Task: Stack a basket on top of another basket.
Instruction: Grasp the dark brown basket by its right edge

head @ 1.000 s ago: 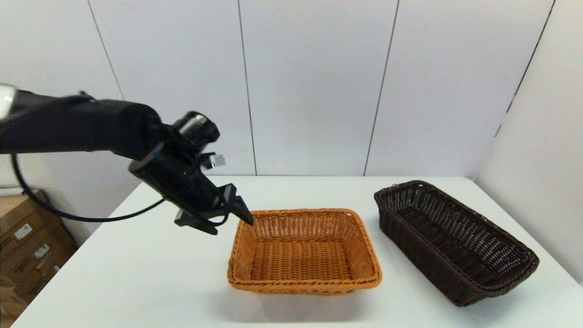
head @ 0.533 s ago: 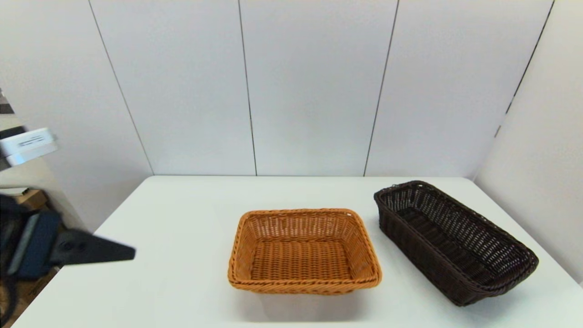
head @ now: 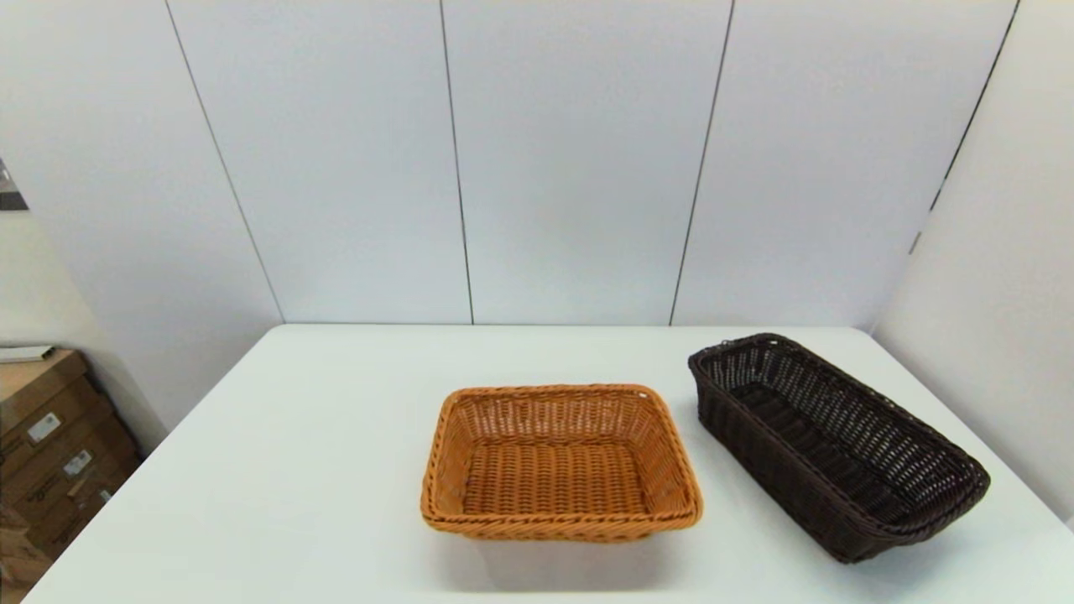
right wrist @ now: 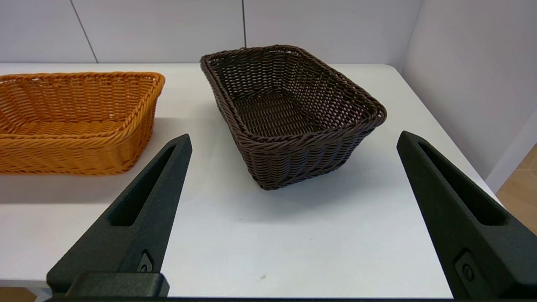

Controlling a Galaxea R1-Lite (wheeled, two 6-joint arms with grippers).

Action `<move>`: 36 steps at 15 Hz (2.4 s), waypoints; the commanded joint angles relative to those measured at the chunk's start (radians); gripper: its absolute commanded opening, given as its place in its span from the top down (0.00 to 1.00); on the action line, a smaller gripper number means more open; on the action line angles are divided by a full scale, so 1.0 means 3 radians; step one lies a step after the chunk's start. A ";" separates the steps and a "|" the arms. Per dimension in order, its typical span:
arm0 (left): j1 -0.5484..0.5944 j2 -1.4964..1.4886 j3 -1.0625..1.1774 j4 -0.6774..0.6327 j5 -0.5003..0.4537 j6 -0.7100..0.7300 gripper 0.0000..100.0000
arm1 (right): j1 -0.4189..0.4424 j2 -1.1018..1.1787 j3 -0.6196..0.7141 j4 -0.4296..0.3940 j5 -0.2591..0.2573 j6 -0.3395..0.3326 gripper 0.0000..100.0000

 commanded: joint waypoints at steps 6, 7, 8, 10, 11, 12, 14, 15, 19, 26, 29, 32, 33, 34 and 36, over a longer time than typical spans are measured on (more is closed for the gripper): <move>0.0374 -0.1328 0.0581 -0.0126 -0.0071 0.0520 0.00 | 0.0001 0.0000 0.0004 -0.0001 0.0000 0.0001 0.00; 0.0374 -0.1420 0.0699 -0.0300 -0.0055 0.0561 0.00 | 0.0001 -0.0005 0.0004 -0.0001 0.0000 0.0001 0.00; 0.0374 -0.1491 0.0811 -0.0468 -0.0045 0.0602 0.00 | 0.0001 -0.0005 -0.0001 -0.0001 0.0000 0.0001 0.00; 0.0374 -0.1548 0.1149 -0.1000 0.0052 0.0648 0.00 | 0.0001 -0.0005 -0.0001 -0.0001 0.0000 0.0001 0.00; 0.0374 -0.1548 0.1348 -0.1337 0.0062 0.0643 0.00 | 0.0001 -0.0005 -0.0001 -0.0001 0.0000 0.0001 0.00; 0.0374 -0.1548 0.1573 -0.1736 0.0062 0.0648 0.00 | 0.0001 -0.0005 -0.0001 -0.0001 0.0000 0.0001 0.00; 0.0374 -0.1548 0.2008 -0.2478 0.0078 0.0658 0.00 | 0.0001 -0.0005 -0.0001 -0.0001 0.0000 0.0001 0.00; 0.0374 -0.1548 0.2156 -0.2718 0.0098 0.0669 0.00 | 0.0001 -0.0005 -0.0001 -0.0001 0.0000 0.0001 0.00; 0.0374 -0.1548 0.2519 -0.3235 0.0149 0.0766 0.00 | 0.0001 -0.0005 -0.0001 -0.0001 0.0000 0.0001 0.00; 0.0374 -0.1548 0.2713 -0.3577 0.0190 0.0704 0.00 | 0.0001 -0.0005 -0.0001 -0.0001 0.0000 0.0001 0.00; 0.0374 -0.1548 0.2713 -0.3577 0.0195 0.0689 0.00 | 0.0001 -0.0005 -0.0001 -0.0001 0.0000 0.0001 0.00; 0.0374 -0.1548 0.2713 -0.3572 0.0195 0.0689 0.00 | 0.0001 -0.0005 -0.0001 -0.0001 0.0000 0.0001 0.00; 0.0374 -0.1548 0.2713 -0.3572 0.0195 0.0689 0.00 | 0.0001 -0.0005 -0.0001 -0.0001 0.0000 0.0001 0.00; 0.0374 -0.1548 0.2713 -0.3572 0.0195 0.0689 0.00 | 0.0001 -0.0005 -0.0001 -0.0001 0.0000 0.0001 0.00; 0.0374 -0.1548 0.2713 -0.3572 0.0195 0.0689 0.00 | 0.0001 -0.0005 -0.0001 -0.0001 0.0000 0.0001 0.00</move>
